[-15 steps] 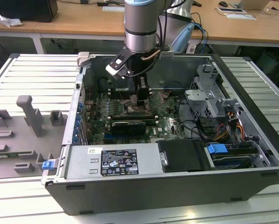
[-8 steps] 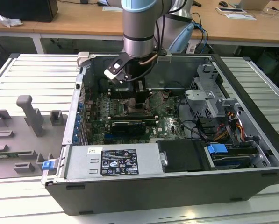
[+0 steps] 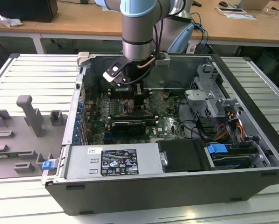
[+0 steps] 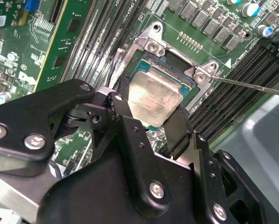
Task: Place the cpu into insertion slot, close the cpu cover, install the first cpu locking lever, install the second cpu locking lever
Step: 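Place the cpu into insertion slot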
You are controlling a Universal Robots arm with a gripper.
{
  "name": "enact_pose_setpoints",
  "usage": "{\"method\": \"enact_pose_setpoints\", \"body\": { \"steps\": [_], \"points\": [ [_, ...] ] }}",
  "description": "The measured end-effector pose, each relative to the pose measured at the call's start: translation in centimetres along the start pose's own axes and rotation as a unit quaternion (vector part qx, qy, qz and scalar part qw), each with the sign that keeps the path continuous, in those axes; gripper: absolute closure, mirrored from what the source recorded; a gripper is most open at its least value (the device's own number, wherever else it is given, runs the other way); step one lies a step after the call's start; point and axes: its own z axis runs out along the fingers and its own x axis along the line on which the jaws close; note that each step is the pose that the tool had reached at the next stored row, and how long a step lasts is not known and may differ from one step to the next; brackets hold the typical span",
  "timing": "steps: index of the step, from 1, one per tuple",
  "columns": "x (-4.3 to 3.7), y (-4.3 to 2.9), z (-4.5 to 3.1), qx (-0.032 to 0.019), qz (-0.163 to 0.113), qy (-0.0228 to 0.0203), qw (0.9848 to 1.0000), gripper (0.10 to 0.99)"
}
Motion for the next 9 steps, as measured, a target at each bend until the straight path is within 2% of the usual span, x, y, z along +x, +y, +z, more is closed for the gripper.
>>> {"method": "enact_pose_setpoints", "body": {
  "steps": [9],
  "points": [
    [0.17,0.08,0.83,0.0003,0.001,-0.0001,1.0,0.545]
  ]
}}
